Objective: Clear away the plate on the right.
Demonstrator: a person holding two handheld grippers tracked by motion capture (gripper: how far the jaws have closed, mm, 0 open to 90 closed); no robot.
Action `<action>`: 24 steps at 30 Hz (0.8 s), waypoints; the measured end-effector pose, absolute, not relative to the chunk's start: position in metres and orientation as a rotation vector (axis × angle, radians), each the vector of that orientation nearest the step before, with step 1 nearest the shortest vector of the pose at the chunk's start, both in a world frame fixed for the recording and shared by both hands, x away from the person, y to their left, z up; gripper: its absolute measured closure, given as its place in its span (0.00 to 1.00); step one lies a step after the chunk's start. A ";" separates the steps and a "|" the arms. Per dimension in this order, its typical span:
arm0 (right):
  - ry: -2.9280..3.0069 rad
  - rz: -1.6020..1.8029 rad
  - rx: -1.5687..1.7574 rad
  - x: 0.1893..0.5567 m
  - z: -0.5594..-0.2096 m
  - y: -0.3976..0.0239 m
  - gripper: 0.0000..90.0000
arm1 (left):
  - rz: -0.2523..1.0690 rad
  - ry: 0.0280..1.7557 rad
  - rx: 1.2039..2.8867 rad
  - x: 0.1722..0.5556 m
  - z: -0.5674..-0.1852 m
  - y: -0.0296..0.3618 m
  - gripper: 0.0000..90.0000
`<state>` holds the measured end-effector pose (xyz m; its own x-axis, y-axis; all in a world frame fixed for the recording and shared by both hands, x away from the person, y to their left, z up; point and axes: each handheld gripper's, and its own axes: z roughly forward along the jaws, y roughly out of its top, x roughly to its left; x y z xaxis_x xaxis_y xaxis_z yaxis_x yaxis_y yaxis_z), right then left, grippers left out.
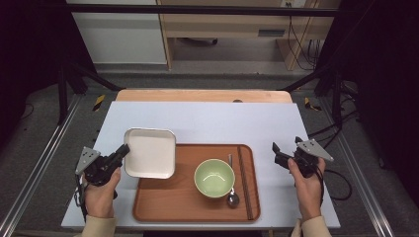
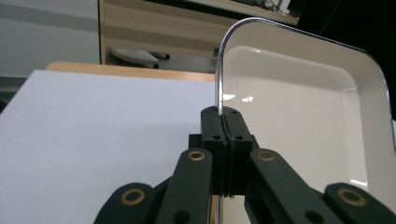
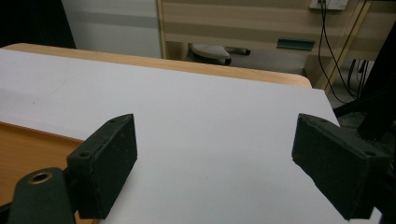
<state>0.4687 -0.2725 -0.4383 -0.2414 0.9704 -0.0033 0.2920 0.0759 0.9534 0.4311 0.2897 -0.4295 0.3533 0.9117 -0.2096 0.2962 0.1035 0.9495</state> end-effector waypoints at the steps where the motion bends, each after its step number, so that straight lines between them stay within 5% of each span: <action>1: 1.637 1.193 1.281 0.469 -0.438 -0.272 0.16 | 0.649 1.172 1.444 0.430 -0.430 0.289 0.99; 24: 1.654 1.195 1.299 0.471 -0.440 -0.273 0.16 | 0.543 1.142 1.624 0.430 -0.445 0.267 0.99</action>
